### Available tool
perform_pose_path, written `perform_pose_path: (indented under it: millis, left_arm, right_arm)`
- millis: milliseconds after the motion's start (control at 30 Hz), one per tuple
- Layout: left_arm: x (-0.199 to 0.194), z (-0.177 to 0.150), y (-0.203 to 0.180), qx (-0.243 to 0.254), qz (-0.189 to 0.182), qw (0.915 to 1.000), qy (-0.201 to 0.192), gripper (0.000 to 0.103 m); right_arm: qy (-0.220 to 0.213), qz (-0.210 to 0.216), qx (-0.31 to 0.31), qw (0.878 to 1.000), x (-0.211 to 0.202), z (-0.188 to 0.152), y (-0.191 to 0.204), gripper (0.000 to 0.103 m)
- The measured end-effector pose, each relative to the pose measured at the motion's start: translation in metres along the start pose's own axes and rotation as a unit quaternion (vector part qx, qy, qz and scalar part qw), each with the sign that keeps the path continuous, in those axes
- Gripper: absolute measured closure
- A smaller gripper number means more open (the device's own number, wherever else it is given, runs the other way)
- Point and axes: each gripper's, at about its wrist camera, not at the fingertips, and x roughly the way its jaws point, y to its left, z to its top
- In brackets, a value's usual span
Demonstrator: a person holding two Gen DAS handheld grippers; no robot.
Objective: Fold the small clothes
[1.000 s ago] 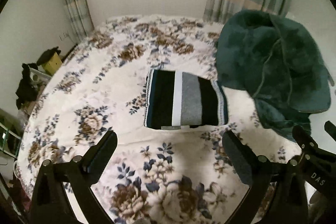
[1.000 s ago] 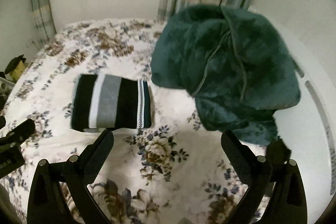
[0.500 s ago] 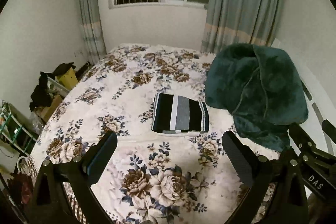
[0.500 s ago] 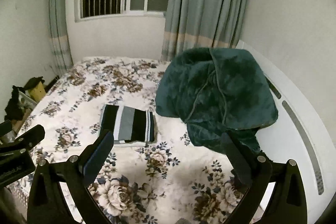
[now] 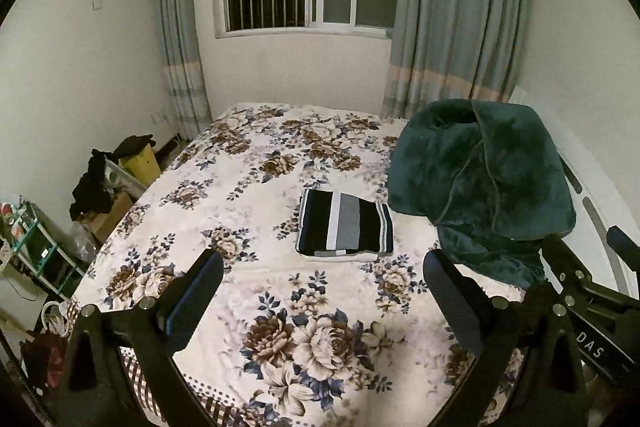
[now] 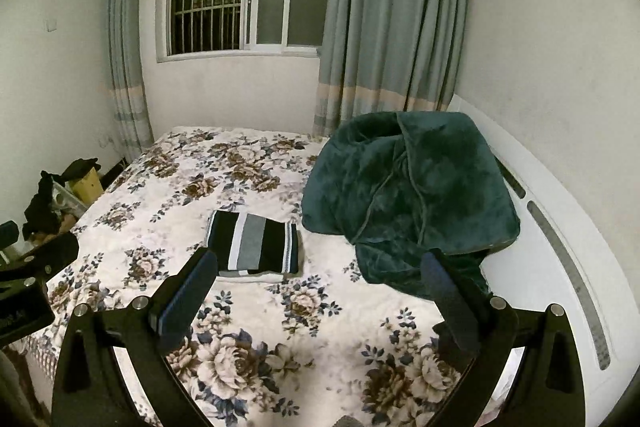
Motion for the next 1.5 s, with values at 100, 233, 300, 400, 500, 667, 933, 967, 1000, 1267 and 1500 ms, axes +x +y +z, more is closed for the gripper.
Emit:
perform_pose_path:
  millis: [100,233,300,400,500,667,933,967,1000,1267,1500]
  left_arm:
    - [-0.006,-0.002,-0.002,0.004,0.000,1.0000,-0.003,0.001]
    - [-0.007,-0.003,-0.004,0.005,-0.001,1.0000,-0.004,0.000]
    - [-0.007,-0.002,-0.004,0.006,-0.003,1.0000,-0.005,0.000]
    - [-0.008,-0.003,-0.003,0.007,-0.001,1.0000,-0.006,0.000]
    - [-0.010,-0.003,-0.002,0.006,0.001,1.0000,-0.007,0.000]
    - [-0.010,-0.001,0.001,0.004,0.003,1.0000,-0.008,0.000]
    - [-0.011,0.001,0.003,0.004,0.006,0.9999,-0.008,0.000]
    - [-0.011,0.001,0.002,0.003,0.007,0.9999,-0.008,0.000]
    - [-0.011,0.001,0.002,0.003,0.007,0.9999,-0.008,0.000]
    - [-0.012,0.001,0.000,0.002,0.011,0.9999,-0.011,0.000]
    - [-0.013,0.001,0.000,0.001,0.011,0.9999,-0.010,0.000]
  right_arm:
    - [-0.003,0.003,0.001,1.000,-0.005,0.002,-0.003,0.000]
    - [-0.001,0.009,0.003,1.000,-0.007,0.003,-0.006,0.000]
    - [-0.001,0.009,0.003,1.000,-0.008,0.003,-0.007,0.000]
    - [-0.001,0.011,0.004,1.000,-0.008,0.003,-0.007,0.000]
    - [-0.001,0.011,0.004,1.000,-0.009,0.003,-0.007,0.000]
    - [-0.001,0.015,0.004,1.000,-0.007,0.007,-0.007,0.000]
    - [0.002,0.023,0.004,1.000,-0.009,0.010,-0.006,0.000]
    - [0.002,0.024,0.004,1.000,-0.009,0.011,-0.006,0.000]
    - [0.002,0.025,0.004,1.000,-0.009,0.012,-0.006,0.000]
    - [-0.001,0.031,0.003,1.000,-0.008,0.016,0.000,0.000]
    - [-0.002,0.034,0.005,0.999,-0.009,0.016,0.002,0.000]
